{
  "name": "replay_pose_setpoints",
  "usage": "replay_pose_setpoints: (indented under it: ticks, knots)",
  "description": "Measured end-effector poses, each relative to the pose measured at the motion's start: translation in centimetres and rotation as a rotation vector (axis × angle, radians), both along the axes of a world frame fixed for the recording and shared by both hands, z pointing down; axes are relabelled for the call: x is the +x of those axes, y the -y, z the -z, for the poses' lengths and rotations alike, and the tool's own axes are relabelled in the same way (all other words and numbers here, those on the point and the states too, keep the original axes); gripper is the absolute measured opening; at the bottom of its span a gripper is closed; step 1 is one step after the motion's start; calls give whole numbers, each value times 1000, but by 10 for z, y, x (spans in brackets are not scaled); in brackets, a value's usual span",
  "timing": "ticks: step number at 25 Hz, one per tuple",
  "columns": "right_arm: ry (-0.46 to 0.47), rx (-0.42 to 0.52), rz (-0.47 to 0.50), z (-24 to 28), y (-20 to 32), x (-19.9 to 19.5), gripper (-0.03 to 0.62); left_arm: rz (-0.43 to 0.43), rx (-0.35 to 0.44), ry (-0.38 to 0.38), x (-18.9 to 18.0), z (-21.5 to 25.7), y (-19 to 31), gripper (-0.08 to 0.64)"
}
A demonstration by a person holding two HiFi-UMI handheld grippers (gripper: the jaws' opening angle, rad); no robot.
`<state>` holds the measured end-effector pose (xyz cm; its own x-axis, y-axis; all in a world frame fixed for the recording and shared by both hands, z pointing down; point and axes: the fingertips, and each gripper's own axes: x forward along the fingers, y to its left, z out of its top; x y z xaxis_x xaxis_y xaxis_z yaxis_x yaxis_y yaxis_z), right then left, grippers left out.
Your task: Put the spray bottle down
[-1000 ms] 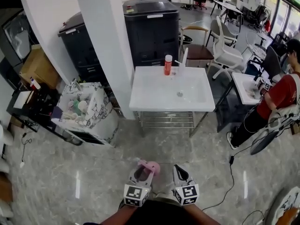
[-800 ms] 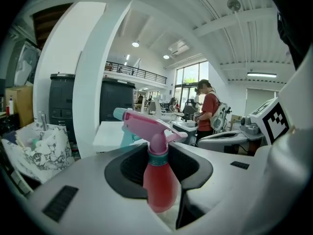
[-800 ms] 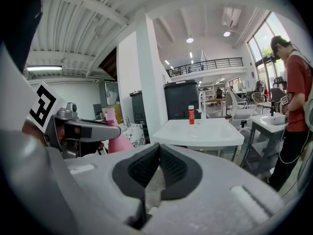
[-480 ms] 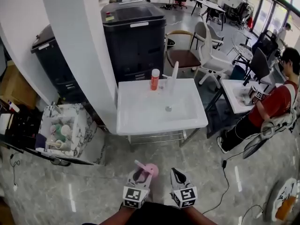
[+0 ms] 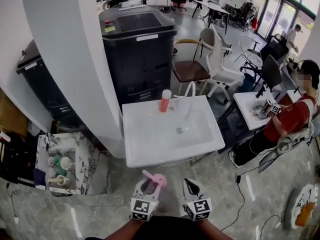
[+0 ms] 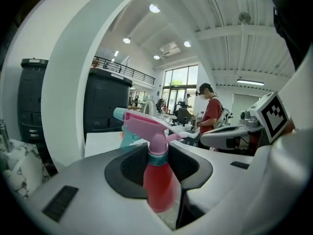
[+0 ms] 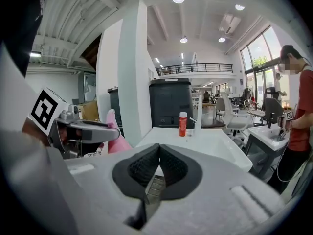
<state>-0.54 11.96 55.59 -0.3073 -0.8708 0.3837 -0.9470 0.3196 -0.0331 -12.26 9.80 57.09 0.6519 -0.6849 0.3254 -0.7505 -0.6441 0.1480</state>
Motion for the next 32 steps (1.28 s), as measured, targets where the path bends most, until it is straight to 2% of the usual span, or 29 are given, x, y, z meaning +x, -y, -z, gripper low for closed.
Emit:
replay_pose_setpoints:
  ticks: [8,16,21,26,32]
  knots:
    - [15,-19,-18,-8,45,-15,-2,3,14,-5,-17,-5,51,143]
    - [35,-28,27,-16,82,-26,-2,40,-22,18,-26,-14,81,143]
    - [64,-12,70,-18,140,-24,-3,96,-10,34,-25,-16,130,143]
    - [110,-13,115,-21,215,-19,-3,138,0,85,-14,-22,193,143]
    - [128,-2,244,-16,283,-22,-2,231,-5,122,-6,-28,271,143]
